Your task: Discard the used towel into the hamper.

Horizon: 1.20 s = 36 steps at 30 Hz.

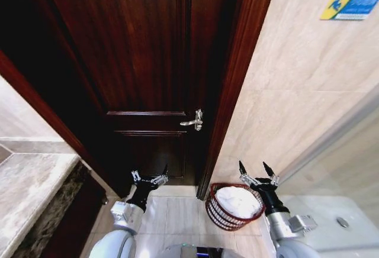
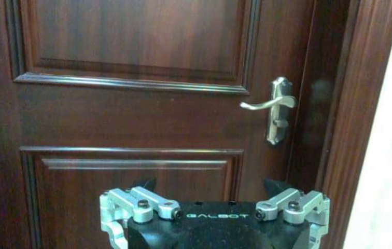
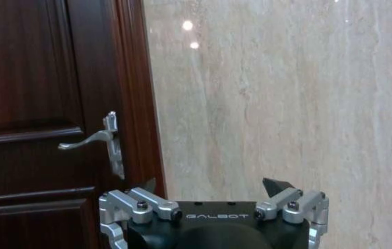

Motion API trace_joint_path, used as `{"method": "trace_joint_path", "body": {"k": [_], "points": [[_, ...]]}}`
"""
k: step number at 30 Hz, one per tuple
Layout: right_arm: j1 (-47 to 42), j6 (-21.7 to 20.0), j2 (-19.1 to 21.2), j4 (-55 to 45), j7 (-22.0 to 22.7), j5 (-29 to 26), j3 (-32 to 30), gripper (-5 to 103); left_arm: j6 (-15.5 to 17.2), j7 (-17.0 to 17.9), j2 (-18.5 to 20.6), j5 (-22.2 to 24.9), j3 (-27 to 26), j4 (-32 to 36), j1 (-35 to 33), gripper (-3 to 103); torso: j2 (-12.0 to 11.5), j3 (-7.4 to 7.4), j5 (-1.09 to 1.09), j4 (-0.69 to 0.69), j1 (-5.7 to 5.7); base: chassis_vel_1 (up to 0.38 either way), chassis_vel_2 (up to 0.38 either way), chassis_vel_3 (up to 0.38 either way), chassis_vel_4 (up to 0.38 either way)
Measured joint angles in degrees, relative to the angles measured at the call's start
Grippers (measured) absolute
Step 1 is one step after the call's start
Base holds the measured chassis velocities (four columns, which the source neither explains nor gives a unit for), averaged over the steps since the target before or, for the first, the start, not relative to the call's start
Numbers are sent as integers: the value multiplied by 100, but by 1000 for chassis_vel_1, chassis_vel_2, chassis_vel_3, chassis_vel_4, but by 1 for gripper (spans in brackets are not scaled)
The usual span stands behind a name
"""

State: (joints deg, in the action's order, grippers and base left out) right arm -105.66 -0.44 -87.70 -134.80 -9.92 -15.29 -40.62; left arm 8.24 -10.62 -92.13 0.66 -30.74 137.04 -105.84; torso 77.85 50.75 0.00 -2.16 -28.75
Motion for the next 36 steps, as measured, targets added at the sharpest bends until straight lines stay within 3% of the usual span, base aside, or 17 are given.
{"method": "trace_joint_path", "body": {"k": [36], "points": [[1,1,0,1,-1,1,0,100,0,-1,1,0,0,0,0,100,-2,1,-2,-1,-5,8,-92,-6,96]]}}
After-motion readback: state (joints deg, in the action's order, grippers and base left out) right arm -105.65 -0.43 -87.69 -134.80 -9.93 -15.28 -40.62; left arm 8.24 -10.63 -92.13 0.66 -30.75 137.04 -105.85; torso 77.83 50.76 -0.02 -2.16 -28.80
